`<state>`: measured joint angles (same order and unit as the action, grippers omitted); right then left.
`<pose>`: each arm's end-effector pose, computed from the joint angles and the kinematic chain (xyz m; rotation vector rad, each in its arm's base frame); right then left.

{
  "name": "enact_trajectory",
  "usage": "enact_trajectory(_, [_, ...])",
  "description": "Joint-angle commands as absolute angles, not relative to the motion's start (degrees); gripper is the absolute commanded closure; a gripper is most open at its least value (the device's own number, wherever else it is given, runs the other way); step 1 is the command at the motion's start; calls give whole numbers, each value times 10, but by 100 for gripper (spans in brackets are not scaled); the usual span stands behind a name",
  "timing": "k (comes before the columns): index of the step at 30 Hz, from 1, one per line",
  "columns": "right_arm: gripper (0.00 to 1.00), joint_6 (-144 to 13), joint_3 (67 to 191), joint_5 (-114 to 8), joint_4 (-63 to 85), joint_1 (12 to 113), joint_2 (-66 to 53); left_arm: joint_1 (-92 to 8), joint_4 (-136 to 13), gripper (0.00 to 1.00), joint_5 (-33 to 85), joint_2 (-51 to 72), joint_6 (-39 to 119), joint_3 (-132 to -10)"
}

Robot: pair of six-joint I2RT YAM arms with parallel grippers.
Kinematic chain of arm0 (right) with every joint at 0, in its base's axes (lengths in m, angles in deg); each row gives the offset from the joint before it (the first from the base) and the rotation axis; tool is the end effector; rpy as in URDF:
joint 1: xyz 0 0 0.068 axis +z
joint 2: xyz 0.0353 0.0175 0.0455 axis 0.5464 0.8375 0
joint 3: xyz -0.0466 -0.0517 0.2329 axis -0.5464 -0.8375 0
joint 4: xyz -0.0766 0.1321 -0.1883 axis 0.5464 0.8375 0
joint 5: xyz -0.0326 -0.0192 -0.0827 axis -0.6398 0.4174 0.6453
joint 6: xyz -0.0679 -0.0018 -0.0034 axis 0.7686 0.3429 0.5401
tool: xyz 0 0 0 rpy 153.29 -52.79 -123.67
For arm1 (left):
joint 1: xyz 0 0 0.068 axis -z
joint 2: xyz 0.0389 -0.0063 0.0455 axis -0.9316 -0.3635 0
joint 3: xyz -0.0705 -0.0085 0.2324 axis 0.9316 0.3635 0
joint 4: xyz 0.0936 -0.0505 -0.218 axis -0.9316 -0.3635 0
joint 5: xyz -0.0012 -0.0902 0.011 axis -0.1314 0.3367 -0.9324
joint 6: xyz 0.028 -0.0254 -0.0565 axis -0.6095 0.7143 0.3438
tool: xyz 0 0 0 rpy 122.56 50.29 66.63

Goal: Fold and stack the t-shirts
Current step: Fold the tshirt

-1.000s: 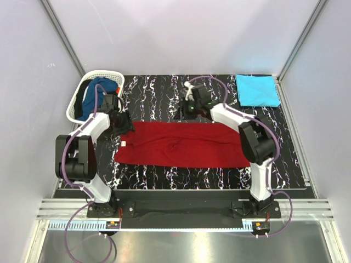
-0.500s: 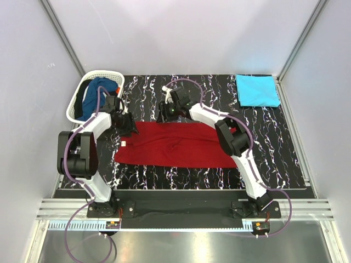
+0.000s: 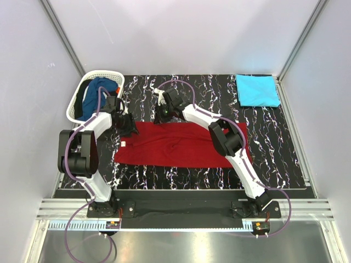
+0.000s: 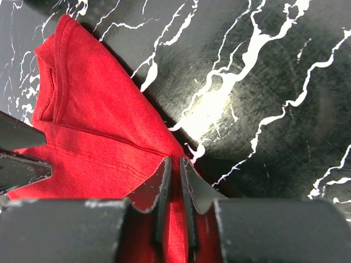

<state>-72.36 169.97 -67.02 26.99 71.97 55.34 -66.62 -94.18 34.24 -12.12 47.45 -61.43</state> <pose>0.3962 0.3455 0.1251 -0.7290 2.3095 0.8895 0.3202 -0.0267 0.1482 -0.3279 2.7238 -0.4935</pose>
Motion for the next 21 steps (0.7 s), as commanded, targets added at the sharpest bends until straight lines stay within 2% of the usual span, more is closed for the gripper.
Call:
enact_trajectory(1, [84, -706, 1721, -671, 267, 731, 538, -667, -925, 53, 342, -115, 473, -624])
enact_trajectory(6, [68, -703, 1724, -670, 268, 730, 523, -667, -922, 53, 343, -121, 476, -623])
enact_trajectory(8, [68, -702, 1729, -672, 268, 730, 523, -667, -921, 53, 340, -121, 476, -621])
enact_trajectory(10, [74, -702, 1731, -678, 268, 732, 526, -667, -921, 53, 336, -124, 474, -621])
enact_trajectory(12, [76, -703, 1731, -676, 268, 734, 527, -667, -921, 52, 335, -127, 474, -624])
enact_trajectory(15, [70, -701, 1731, -674, 268, 736, 527, -667, -921, 52, 337, -130, 476, -627])
enact_trajectory(21, [64, -699, 1738, -664, 268, 737, 528, -667, -921, 52, 335, -129, 473, -629])
